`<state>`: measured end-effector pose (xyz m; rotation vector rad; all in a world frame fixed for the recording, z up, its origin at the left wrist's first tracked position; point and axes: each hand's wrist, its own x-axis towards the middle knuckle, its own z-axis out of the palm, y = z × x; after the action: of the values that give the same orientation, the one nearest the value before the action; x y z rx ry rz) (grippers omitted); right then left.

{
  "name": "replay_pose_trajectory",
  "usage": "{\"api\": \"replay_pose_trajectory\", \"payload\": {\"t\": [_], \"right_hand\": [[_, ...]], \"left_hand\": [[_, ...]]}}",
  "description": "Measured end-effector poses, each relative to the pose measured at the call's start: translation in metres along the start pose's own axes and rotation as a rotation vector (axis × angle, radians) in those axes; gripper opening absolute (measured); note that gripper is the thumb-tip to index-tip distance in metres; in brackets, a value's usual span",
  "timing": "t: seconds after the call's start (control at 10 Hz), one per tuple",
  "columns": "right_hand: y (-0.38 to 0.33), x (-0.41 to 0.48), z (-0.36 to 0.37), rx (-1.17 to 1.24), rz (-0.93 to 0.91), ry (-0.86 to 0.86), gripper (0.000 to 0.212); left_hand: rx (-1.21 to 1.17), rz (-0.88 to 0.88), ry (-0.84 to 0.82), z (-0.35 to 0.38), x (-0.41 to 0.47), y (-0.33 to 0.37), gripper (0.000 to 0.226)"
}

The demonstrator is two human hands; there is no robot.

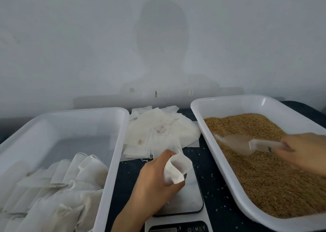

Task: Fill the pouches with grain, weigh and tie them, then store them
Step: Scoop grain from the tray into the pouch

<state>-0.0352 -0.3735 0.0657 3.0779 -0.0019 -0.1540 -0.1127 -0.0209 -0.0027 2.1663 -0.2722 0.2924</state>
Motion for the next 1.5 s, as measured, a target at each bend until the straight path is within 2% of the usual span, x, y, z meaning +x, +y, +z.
{"api": "replay_pose_trajectory", "payload": {"t": [0.1, 0.2, 0.3, 0.4, 0.5, 0.7, 0.8, 0.9, 1.0, 1.2, 1.4, 1.5], "right_hand": [[-0.009, 0.027, -0.008, -0.088, 0.018, -0.131, 0.048], [-0.032, 0.051, -0.003, -0.046, -0.011, -0.155, 0.041], [-0.049, 0.068, 0.010, 0.200, -0.003, -0.228, 0.046], [-0.052, 0.076, 0.025, 0.577, 0.100, -0.334, 0.033], [-0.055, 0.073, 0.035, 0.810, 0.108, -0.379, 0.014], [-0.068, 0.073, 0.040, 0.811, -0.012, -0.249, 0.017], [-0.065, 0.069, 0.039, 0.788, 0.001, -0.205, 0.026], [-0.053, 0.063, 0.039, 0.825, -0.009, -0.155, 0.023], [-0.032, 0.055, 0.033, 0.958, -0.021, -0.176, 0.024], [0.011, 0.032, 0.025, 0.718, -0.168, -0.064, 0.030], [0.030, 0.005, 0.015, 0.736, -0.233, -0.028, 0.023], [0.028, -0.016, -0.010, 0.799, -0.196, -0.090, 0.025]], "left_hand": [[0.010, -0.006, -0.009, 0.000, 0.000, 0.000, 0.029], [0.026, -0.005, -0.014, -0.001, 0.000, 0.000, 0.029], [0.035, -0.009, -0.013, -0.001, 0.000, 0.001, 0.030], [0.053, -0.012, -0.014, -0.002, 0.000, 0.000, 0.033], [0.064, -0.010, -0.026, 0.000, 0.000, 0.000, 0.034], [0.057, -0.025, -0.025, 0.000, 0.000, -0.001, 0.033], [0.042, -0.044, -0.023, -0.001, 0.000, 0.000, 0.036], [0.035, -0.030, -0.014, -0.002, 0.000, 0.000, 0.035], [0.027, -0.032, -0.005, -0.003, 0.000, -0.001, 0.034], [0.009, 0.000, 0.009, -0.002, 0.001, 0.001, 0.033], [-0.076, 0.016, -0.037, 0.005, 0.009, 0.011, 0.028], [-0.017, 0.011, -0.104, 0.014, 0.019, 0.018, 0.036]]}}
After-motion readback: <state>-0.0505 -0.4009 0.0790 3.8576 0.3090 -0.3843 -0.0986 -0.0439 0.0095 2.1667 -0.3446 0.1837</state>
